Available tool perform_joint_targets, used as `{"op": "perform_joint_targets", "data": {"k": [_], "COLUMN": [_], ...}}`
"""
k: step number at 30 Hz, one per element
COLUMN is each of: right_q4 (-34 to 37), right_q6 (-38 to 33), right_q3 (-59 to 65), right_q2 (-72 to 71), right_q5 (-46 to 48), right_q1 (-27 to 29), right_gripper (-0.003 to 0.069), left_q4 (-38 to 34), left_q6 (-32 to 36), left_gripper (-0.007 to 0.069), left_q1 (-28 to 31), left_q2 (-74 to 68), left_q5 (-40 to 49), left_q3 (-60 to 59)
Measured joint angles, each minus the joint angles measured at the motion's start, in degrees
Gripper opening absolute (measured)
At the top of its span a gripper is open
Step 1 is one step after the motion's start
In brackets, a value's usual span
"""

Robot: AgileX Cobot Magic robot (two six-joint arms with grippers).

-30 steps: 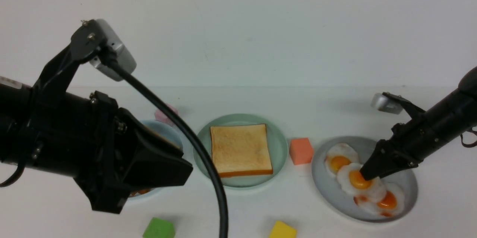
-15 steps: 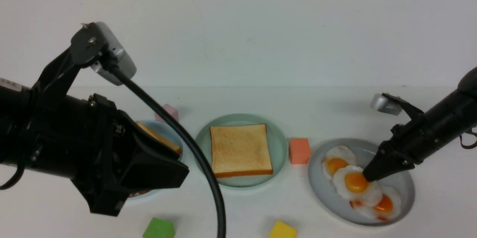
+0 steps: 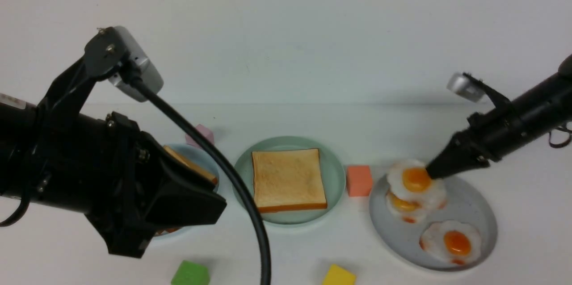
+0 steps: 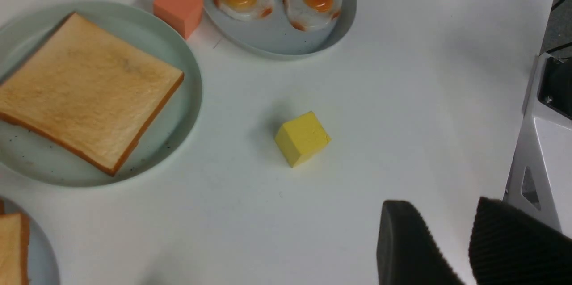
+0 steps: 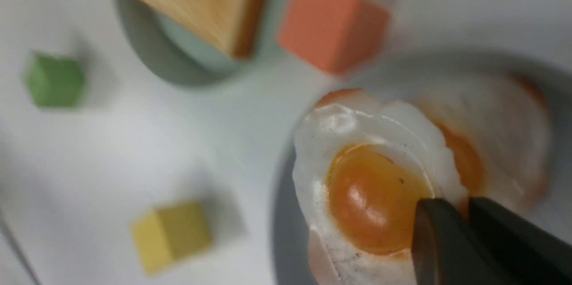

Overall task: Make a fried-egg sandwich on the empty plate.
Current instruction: Use the right arm to place the fried egg on the slice of bread in the middle

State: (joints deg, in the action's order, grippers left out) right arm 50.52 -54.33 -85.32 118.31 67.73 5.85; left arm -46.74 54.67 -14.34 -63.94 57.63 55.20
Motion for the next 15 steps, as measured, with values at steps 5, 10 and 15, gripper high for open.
{"op": "perform_joint_targets", "data": {"k": [5,10,15], "right_q4": [7.9,10.2,10.6], "right_q6": [0.1,2.9,9.4], "right_q3": [0.0,-4.8,-13.9], "right_q2": [0.0,2.1,8.5], "right_q5": [-2.9,-8.6,-10.7], "right_q1": [-6.6,-16.5,-20.5], "right_gripper": [0.0069,0.0069,0.0069], "left_q4": [0.4,0.4,1.6], "left_q6": [-1.3,-4.8,-5.4], "left_gripper": [0.0238,0.0238,0.0238], "left_q1": [0.0,0.0,0.0], "left_q2": [0.0,0.0,0.0], "left_q5": [-3.9,-11.6,-14.1], "left_q3": [0.0,0.0,0.0]}}
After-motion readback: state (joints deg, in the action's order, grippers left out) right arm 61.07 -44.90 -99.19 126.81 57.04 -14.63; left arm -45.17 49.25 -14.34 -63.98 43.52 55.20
